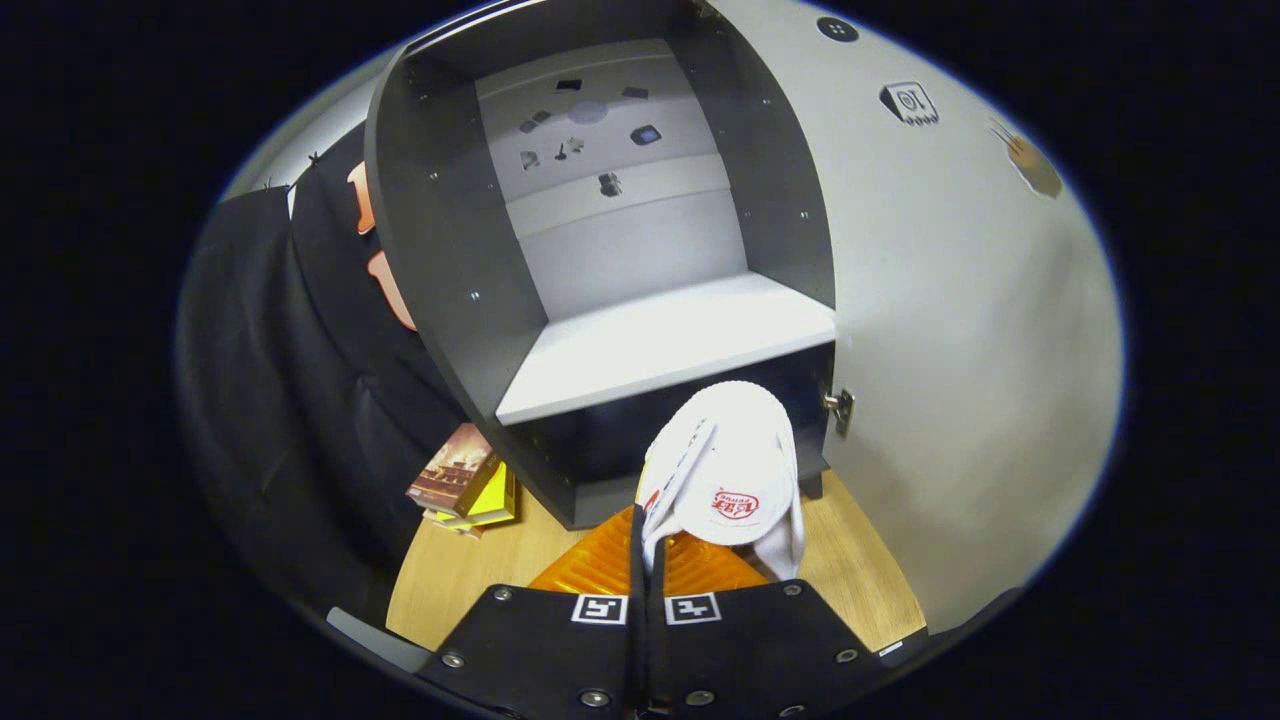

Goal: Open the shoe cabinet door, grab the shoes and put them into the shoe cabinet, then close the shoe cabinet door.

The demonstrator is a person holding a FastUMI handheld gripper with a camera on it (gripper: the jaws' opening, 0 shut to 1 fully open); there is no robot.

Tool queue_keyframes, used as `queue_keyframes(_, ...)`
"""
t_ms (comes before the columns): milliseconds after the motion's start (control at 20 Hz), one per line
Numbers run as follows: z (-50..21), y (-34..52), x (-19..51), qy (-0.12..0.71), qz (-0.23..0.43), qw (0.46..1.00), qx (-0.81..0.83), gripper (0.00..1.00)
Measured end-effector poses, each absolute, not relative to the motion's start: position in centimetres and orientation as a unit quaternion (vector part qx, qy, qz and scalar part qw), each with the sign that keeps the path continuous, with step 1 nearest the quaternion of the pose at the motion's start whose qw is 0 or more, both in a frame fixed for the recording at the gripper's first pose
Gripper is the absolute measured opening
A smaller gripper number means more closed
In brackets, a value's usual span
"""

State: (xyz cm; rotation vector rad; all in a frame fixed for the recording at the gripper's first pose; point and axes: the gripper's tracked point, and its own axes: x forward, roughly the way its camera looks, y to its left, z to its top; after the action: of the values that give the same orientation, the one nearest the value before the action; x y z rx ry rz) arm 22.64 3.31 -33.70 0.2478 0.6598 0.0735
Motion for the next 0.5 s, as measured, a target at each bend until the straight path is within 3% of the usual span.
queue_keyframes(500,-31.4,5.3,34.8,0.295,0.058,0.95,0.083,0.0)
